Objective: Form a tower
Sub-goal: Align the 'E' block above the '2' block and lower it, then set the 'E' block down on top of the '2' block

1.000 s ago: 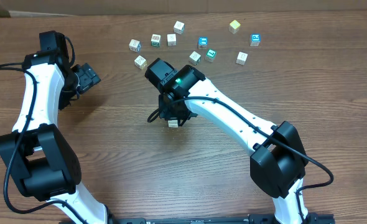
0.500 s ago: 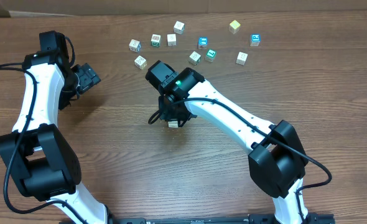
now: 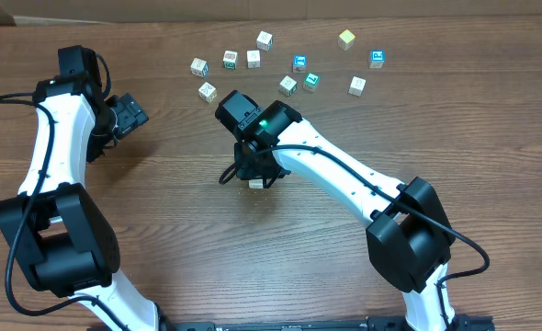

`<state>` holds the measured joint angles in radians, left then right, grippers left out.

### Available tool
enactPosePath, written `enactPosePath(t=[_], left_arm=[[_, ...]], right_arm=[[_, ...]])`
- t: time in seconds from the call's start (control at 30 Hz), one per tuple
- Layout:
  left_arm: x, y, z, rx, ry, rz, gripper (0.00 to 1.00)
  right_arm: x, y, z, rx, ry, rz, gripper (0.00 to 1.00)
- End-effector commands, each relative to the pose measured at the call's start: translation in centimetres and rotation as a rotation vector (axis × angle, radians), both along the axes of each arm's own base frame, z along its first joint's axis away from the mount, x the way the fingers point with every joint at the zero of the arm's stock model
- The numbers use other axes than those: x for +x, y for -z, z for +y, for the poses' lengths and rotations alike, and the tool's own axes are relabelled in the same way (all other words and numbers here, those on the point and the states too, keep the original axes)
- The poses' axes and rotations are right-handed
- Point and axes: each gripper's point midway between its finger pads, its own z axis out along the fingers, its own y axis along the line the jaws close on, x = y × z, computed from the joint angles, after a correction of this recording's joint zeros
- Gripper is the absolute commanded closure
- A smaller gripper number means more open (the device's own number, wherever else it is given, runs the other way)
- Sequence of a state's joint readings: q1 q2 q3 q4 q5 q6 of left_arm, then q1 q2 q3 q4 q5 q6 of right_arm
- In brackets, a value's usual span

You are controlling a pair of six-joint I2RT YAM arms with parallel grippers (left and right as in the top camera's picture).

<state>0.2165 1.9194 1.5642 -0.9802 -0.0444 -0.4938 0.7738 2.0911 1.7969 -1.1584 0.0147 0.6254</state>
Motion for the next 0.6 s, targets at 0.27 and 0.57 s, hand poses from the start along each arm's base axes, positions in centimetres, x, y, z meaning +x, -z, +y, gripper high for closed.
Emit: enactPosePath(t=[0.27,0.57], left_arm=[[0.25,-0.06,-0.07,0.003,0.014,-0.003,0.0],[0.25,-0.06,-0.07,0.003,0.014,-0.003,0.0]], right_arm=[[-0.25,0.16,-0.11,-0.012,-0.01,0.002,0.46],[-0.36,0.14,0.17,-0.01,-0.016,-0.002,0.62]])
